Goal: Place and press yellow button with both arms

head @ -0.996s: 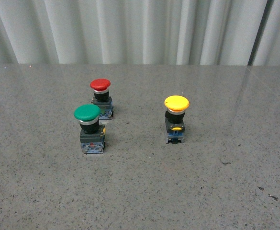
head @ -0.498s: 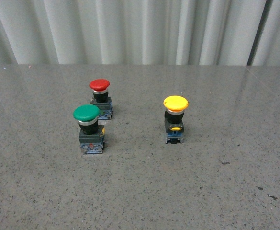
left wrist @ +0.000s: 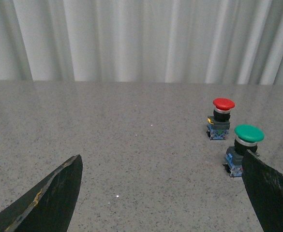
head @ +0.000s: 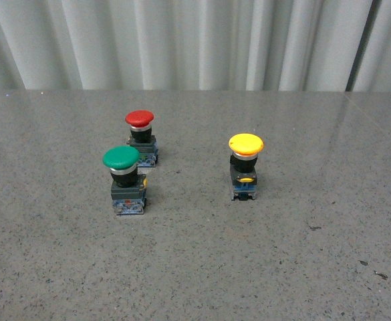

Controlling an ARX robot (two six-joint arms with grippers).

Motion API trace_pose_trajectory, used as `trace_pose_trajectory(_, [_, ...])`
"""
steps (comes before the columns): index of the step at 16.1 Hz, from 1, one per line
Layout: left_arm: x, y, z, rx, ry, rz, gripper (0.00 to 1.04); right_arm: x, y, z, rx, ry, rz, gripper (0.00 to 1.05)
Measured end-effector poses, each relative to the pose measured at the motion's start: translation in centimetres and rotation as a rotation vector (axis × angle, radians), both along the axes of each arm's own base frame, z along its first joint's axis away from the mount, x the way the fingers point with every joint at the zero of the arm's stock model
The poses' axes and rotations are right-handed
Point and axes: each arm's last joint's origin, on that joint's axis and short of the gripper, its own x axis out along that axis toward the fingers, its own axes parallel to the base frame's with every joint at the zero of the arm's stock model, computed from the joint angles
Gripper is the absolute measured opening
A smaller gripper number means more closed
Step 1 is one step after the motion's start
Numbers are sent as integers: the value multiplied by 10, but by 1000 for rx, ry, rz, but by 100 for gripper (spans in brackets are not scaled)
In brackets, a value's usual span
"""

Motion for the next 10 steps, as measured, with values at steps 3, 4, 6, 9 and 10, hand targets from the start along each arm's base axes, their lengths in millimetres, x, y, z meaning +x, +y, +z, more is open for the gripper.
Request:
trace_pose_trajectory(3, [0,0,0,0,0,0,98,0,0,0,0,0,0,91])
trace_pose_trajectory(4, [0,0,0,0,0,0,98,0,0,0,0,0,0,100])
trace_pose_trajectory(6, [0,0,0,0,0,0,98,0,0,0,0,0,0,98])
trace_pose_trajectory(9, [0,0,0,0,0,0,98,0,0,0,0,0,0,98])
trace_pose_trajectory(10, [0,0,0,0,0,0,98,0,0,0,0,0,0,98])
